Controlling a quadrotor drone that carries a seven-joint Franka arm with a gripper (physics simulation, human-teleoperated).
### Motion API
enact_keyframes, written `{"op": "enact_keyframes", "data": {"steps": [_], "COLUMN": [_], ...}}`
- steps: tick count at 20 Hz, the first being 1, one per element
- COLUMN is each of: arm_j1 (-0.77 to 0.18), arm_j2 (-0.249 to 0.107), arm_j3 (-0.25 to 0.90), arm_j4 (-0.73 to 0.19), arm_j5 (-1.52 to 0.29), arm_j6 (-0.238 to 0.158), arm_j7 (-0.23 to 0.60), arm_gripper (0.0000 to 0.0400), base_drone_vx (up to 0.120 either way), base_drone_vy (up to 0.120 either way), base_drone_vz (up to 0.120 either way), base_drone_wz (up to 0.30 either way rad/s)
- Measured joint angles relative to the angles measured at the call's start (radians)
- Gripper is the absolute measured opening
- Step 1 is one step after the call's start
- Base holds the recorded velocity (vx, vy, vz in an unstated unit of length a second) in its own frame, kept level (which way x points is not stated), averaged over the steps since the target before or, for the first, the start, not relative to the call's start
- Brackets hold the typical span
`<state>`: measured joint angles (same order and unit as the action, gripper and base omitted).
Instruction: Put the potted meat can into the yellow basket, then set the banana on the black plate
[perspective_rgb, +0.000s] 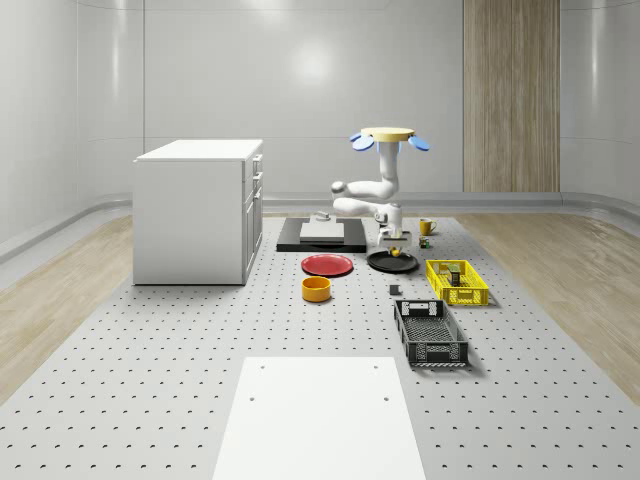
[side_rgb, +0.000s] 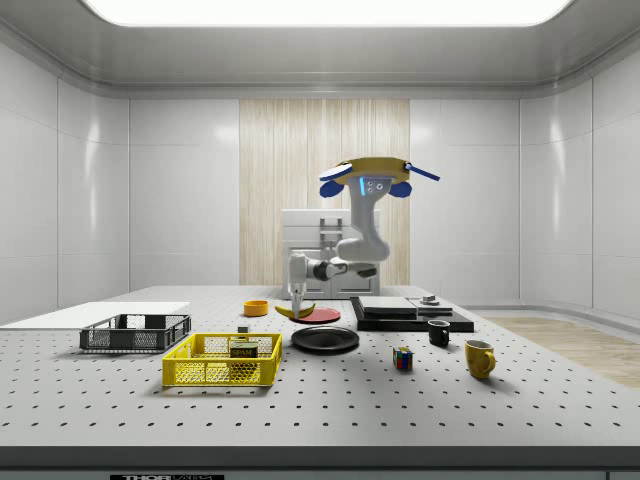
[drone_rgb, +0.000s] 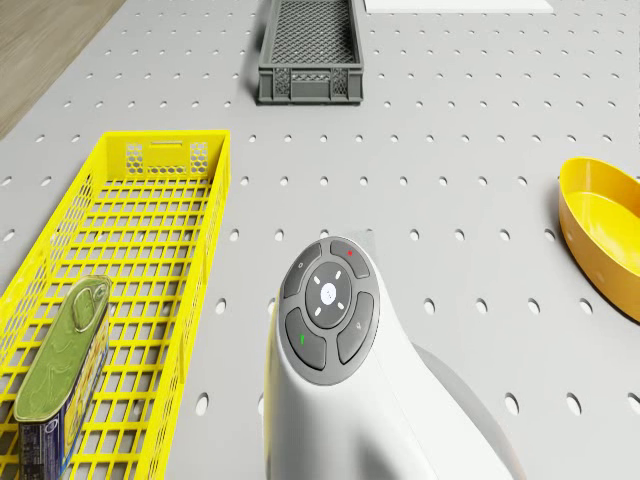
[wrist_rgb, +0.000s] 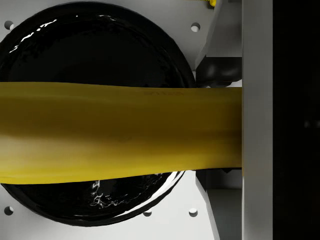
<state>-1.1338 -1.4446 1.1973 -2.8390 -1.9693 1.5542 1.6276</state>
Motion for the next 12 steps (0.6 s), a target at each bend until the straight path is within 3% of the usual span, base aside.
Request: {"op": "enact_keyframes", "data": {"steps": [1, 12], "arm_j1": [0.000, 0.000], "arm_j2": [0.000, -0.001], "arm_j3": [0.000, 0.000], "arm_j4": [0.000, 0.000], "arm_j5": [0.000, 0.000], "arm_j6": [0.000, 0.001], "arm_j7": [0.000, 0.000], "arm_gripper": [0.0201, 0.0201], "base_drone_vx": [-0.120, -0.120], "base_drone_vy": [0.000, 0.000], "base_drone_vz": [-0.120, 0.000], "base_drone_wz": [0.000, 0.000]}}
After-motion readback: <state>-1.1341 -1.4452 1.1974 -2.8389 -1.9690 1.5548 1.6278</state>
